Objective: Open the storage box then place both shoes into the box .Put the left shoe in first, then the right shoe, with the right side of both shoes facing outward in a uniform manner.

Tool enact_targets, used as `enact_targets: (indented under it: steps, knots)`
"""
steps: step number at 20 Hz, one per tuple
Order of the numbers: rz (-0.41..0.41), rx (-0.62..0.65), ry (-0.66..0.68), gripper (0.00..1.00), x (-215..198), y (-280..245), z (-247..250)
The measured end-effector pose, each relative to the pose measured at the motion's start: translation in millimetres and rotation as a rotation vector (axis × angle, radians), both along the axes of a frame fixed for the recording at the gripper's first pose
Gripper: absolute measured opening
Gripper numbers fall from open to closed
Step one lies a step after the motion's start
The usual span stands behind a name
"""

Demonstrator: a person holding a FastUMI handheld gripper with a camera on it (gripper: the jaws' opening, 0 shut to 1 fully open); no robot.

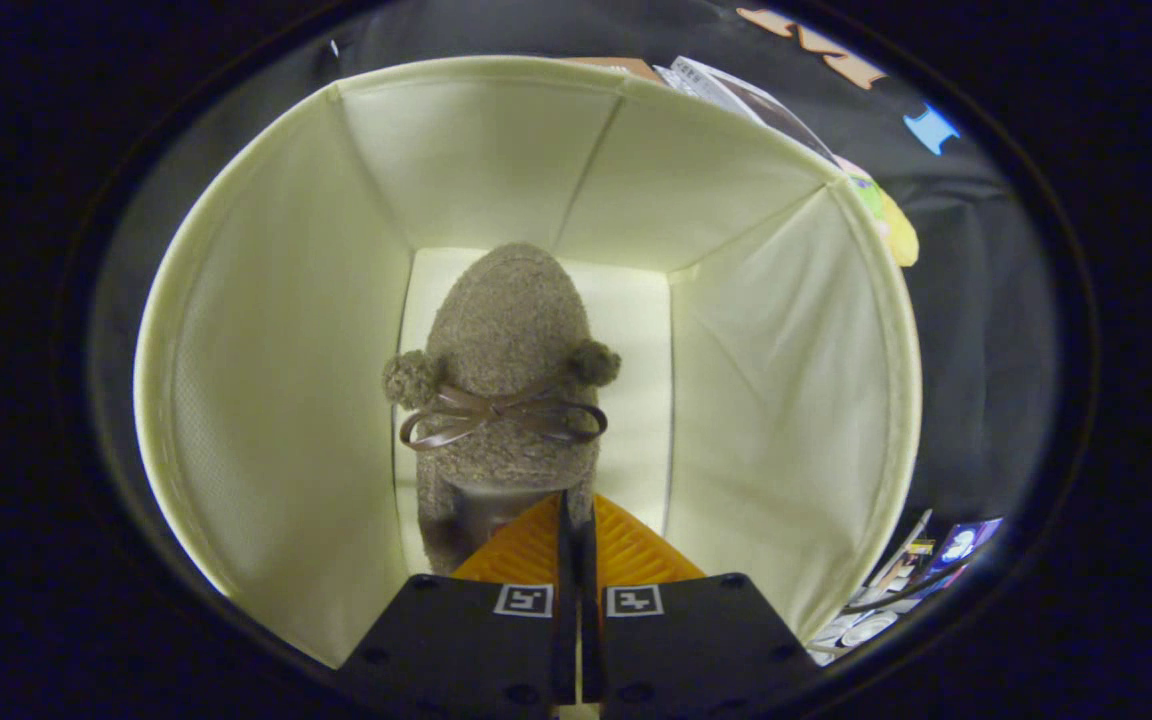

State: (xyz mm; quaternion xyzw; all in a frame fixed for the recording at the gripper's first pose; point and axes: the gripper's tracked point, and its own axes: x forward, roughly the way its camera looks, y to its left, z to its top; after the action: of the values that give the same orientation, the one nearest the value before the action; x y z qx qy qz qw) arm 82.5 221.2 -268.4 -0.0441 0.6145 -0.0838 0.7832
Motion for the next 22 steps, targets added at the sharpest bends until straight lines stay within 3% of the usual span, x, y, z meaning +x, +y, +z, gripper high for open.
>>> enact_targets:
  steps: [5,13,18,22]
  knots:
    - [0.036,0.048,0.006,0.09,0.4,1.8,-7.4]
    - [0.094,0.166,-0.026,1.0,-6.8,4.8,20.0]
    - [0.071,0.116,-0.084,1.0,-22.2,-33.3,60.5]
    - [0.02,0.157,-0.202,1.0,-24.4,-53.9,103.5]
